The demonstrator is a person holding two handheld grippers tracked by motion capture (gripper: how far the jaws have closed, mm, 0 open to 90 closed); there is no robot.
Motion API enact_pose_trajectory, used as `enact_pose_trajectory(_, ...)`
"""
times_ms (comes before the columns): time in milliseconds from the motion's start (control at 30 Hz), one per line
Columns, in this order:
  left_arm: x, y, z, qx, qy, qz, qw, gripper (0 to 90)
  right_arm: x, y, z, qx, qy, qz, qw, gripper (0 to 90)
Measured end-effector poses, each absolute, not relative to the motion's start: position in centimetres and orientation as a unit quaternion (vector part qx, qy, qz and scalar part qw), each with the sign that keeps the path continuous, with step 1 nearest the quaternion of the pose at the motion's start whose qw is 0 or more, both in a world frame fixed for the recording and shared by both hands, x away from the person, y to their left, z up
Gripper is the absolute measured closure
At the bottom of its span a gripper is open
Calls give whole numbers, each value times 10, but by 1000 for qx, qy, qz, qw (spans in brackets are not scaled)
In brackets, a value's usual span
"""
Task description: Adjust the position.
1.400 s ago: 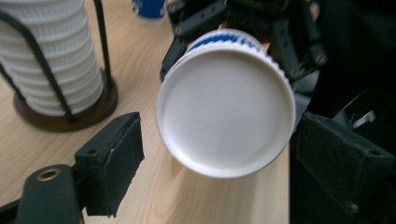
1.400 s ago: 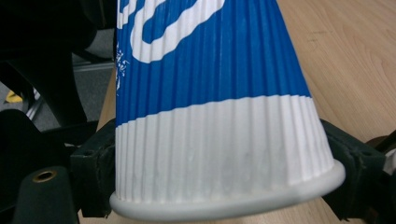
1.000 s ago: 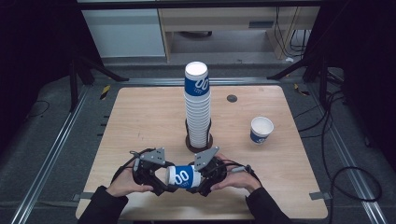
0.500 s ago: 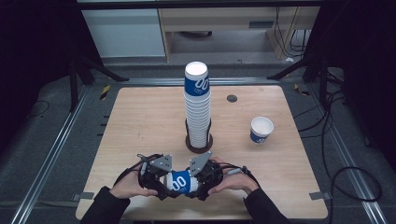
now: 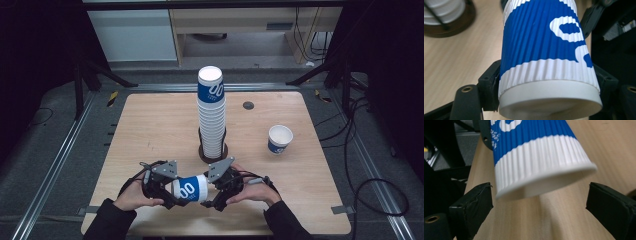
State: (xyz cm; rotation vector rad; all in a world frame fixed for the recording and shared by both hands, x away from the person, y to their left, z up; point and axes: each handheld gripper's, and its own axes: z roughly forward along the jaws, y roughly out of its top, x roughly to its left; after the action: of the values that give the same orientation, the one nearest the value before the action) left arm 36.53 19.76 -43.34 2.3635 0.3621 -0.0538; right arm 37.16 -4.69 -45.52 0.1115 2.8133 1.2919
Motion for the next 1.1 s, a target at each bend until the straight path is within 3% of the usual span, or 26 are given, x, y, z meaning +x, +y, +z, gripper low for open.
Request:
enact_pose_trajectory(300, 370, 220, -422, 872, 162, -7, 461, 259, 382, -72, -439, 79, 875, 475, 40, 62)
enact_pose_trajectory(467, 368, 222, -416, 847, 159, -8, 508, 259, 383, -79, -433, 96, 852, 514, 29, 65)
enact_pose_trajectory(1100, 358, 194, -422, 860, 110, -49, 495, 260, 375, -69, -433, 63, 825, 560, -44, 108)
